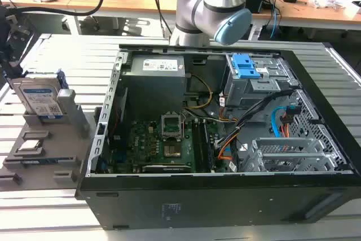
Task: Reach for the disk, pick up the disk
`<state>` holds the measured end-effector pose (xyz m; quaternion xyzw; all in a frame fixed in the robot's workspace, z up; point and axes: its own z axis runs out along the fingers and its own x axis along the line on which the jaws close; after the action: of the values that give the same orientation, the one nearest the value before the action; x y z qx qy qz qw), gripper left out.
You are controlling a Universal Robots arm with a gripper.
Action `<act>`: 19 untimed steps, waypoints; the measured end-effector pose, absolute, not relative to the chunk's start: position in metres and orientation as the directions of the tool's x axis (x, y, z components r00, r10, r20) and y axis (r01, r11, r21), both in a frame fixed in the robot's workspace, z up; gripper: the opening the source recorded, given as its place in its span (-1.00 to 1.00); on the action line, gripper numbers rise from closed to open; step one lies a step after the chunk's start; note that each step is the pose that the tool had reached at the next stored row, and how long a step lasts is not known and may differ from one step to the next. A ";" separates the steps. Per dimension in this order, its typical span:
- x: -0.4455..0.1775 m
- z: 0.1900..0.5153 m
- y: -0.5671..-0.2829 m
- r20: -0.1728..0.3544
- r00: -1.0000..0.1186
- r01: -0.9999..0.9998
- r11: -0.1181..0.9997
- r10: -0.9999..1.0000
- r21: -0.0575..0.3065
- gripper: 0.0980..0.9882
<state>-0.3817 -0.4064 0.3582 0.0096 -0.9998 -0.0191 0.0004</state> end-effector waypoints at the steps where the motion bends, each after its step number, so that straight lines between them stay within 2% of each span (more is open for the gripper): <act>1: -0.382 0.358 -0.406 0.000 -1.000 -0.020 0.999 -0.020 0.038 -0.98; 19: -0.382 0.358 -0.406 0.001 -0.949 -0.314 0.949 -0.314 0.038 -0.98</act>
<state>-0.3817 -0.4064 0.3582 0.1589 -0.9871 -0.0188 0.0033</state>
